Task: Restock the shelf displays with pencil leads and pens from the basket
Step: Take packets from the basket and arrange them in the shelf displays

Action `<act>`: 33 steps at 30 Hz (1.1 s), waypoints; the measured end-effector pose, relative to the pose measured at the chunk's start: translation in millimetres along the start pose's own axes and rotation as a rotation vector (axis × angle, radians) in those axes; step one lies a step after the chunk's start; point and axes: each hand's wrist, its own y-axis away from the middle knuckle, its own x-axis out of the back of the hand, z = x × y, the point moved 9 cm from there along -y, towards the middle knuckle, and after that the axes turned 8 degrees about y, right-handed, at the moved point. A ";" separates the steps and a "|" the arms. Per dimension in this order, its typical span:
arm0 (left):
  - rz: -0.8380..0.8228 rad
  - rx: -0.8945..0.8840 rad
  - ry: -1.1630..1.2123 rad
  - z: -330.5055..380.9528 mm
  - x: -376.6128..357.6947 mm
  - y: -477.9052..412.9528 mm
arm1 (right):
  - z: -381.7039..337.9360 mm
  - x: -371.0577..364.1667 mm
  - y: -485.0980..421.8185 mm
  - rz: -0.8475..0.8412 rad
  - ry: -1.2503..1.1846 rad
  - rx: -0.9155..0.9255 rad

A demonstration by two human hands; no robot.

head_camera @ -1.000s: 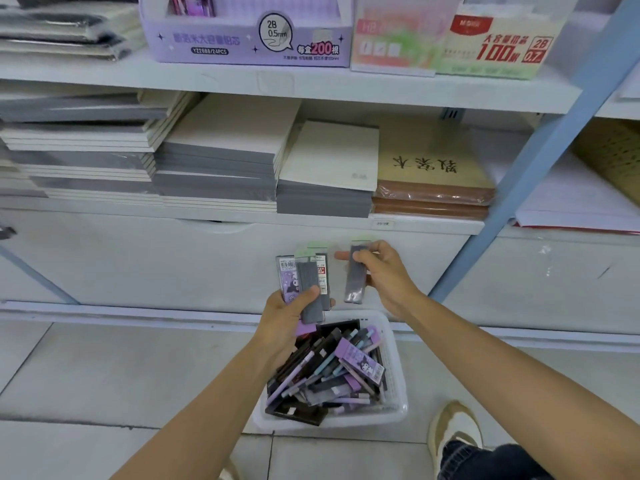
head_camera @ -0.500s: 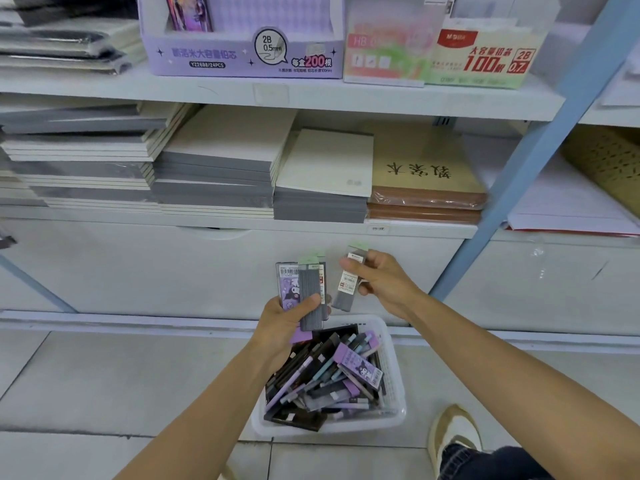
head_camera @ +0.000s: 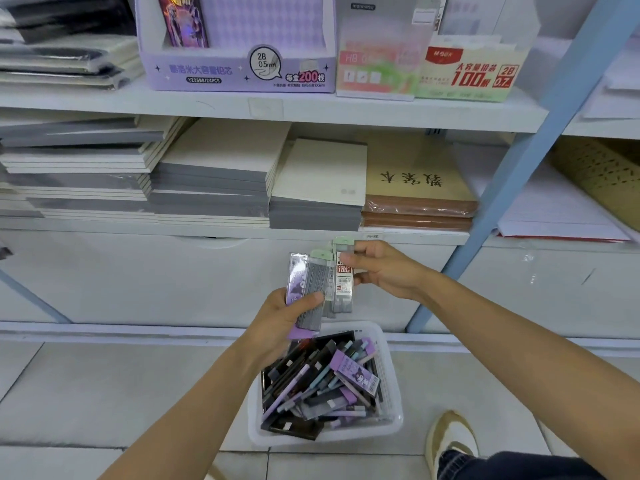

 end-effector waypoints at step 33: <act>-0.076 -0.526 -0.124 290.8 -153.0 8.2 | -348.5 181.3 54.2 0.781 0.874 0.596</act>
